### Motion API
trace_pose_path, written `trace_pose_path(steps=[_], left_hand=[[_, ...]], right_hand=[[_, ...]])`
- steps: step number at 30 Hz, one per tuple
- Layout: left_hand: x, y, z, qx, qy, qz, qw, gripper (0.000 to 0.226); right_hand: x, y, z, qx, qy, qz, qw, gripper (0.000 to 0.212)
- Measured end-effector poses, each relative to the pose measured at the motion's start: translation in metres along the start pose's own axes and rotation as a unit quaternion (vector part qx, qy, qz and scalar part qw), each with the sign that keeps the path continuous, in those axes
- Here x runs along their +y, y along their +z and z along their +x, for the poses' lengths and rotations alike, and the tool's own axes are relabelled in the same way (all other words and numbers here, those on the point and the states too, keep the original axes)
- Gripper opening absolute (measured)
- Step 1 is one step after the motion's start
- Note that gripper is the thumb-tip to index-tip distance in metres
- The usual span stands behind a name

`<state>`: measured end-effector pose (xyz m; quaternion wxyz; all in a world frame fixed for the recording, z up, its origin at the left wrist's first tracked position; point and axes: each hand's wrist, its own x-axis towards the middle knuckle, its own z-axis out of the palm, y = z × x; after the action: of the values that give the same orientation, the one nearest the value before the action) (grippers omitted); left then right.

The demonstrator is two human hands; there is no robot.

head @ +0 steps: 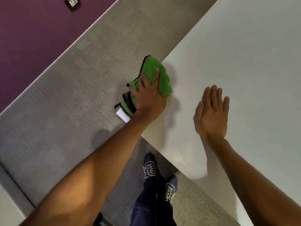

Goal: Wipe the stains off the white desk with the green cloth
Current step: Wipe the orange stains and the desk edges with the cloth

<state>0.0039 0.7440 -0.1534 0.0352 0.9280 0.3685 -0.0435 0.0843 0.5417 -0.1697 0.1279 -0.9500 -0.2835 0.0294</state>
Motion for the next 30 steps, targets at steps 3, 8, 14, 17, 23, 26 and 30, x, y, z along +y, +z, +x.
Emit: trace_pose_path(steps=[3, 8, 14, 17, 23, 26, 30], left_hand=[[0.053, -0.007, 0.04, -0.007, 0.032, -0.001, 0.999, 0.088], [0.072, -0.01, 0.055, -0.014, 0.097, -0.005, 0.995, 0.083], [0.019, -0.006, -0.014, 0.003, 0.151, -0.01, 0.988, 0.076], [-0.004, -0.001, -0.065, -0.017, 0.196, -0.005, 0.98, 0.08], [-0.005, 0.006, -0.111, -0.024, 0.255, 0.019, 0.966, 0.087], [0.002, 0.005, -0.094, -0.023, 0.245, 0.021, 0.969, 0.087], [0.006, 0.002, -0.055, -0.022, 0.253, 0.02, 0.967, 0.083]], right_hand=[[0.001, 0.0, 0.0, 0.003, 0.001, -0.014, 1.0, 0.06], [0.003, 0.002, 0.002, 0.018, -0.006, -0.023, 1.0, 0.06], [0.002, -0.002, 0.002, 0.016, -0.005, -0.017, 1.0, 0.059], [0.0, -0.003, 0.001, 0.014, -0.004, -0.015, 1.0, 0.059], [0.0, -0.01, 0.001, 0.003, -0.009, -0.015, 1.0, 0.058], [0.0, -0.012, 0.001, 0.001, -0.014, -0.011, 1.0, 0.058], [-0.001, -0.01, 0.002, 0.002, -0.014, -0.017, 1.0, 0.058]])
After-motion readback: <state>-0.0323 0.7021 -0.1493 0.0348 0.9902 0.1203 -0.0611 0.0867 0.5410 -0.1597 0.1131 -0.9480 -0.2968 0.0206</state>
